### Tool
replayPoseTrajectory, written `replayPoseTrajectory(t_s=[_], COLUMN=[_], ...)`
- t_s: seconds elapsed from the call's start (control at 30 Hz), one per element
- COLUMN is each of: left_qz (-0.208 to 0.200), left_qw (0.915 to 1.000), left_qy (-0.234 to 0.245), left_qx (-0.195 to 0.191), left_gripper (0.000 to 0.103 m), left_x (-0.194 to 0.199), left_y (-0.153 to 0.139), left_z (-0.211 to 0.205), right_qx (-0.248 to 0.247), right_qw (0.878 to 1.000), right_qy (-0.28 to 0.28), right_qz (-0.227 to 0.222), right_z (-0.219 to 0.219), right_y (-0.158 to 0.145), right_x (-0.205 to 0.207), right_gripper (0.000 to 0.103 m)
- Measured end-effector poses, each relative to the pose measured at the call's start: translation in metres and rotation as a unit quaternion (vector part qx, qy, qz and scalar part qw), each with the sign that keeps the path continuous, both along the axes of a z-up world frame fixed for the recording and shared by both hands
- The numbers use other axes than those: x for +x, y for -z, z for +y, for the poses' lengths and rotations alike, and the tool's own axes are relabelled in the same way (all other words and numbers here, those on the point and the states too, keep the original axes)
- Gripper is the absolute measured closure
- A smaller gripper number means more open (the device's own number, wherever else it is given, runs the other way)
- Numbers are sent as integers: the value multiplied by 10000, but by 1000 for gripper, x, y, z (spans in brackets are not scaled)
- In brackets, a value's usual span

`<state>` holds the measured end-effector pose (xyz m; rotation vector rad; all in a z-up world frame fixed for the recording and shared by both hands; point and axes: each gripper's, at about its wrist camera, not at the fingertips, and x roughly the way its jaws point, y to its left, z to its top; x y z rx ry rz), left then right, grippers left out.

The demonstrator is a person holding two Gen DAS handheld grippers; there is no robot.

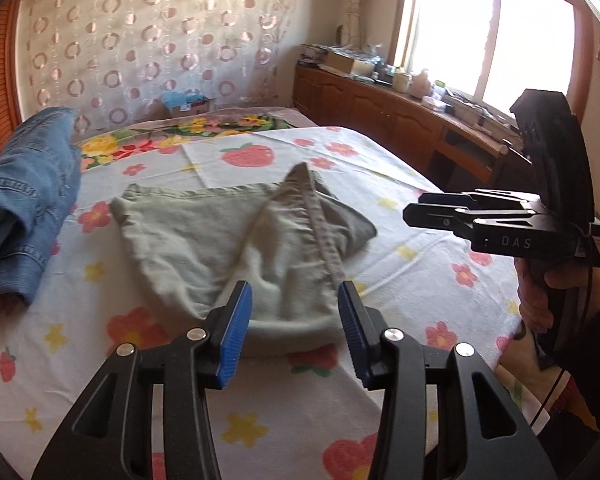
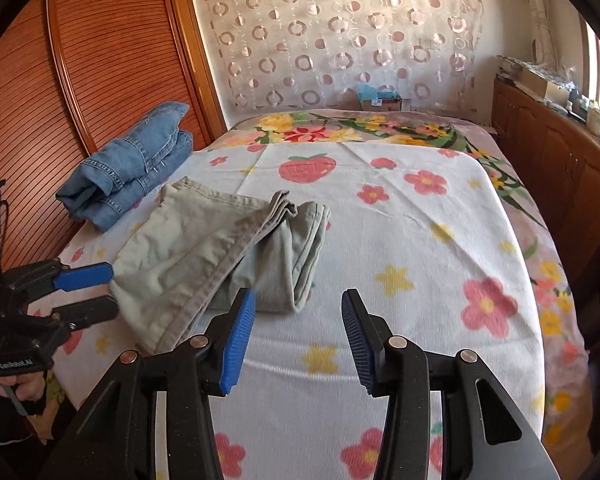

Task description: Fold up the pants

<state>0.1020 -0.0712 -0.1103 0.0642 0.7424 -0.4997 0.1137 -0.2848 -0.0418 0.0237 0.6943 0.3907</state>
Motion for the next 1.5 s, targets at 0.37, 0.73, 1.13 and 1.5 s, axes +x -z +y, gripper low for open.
replayPoseTrajectory(t_s=[0.37, 0.73, 1.13, 1.5], left_qz=[359, 233, -323, -119], left_qw=[9972, 9966, 9975, 9952], left_qy=[623, 427, -321, -701], left_qx=[183, 666, 543, 670], left_gripper=[66, 87, 89, 89], left_x=[-6, -4, 61, 106], left_y=[23, 30, -32, -19], left_z=[-31, -33, 25, 48], right_qx=[25, 59, -24, -194], right_qw=[10000, 9999, 9998, 9981], right_qy=[-56, -92, -203, -567], right_qz=[27, -19, -24, -171], right_z=[-5, -5, 3, 27], right_y=[6, 7, 2, -12], right_x=[-11, -12, 5, 60], right_gripper=[56, 56, 56, 56])
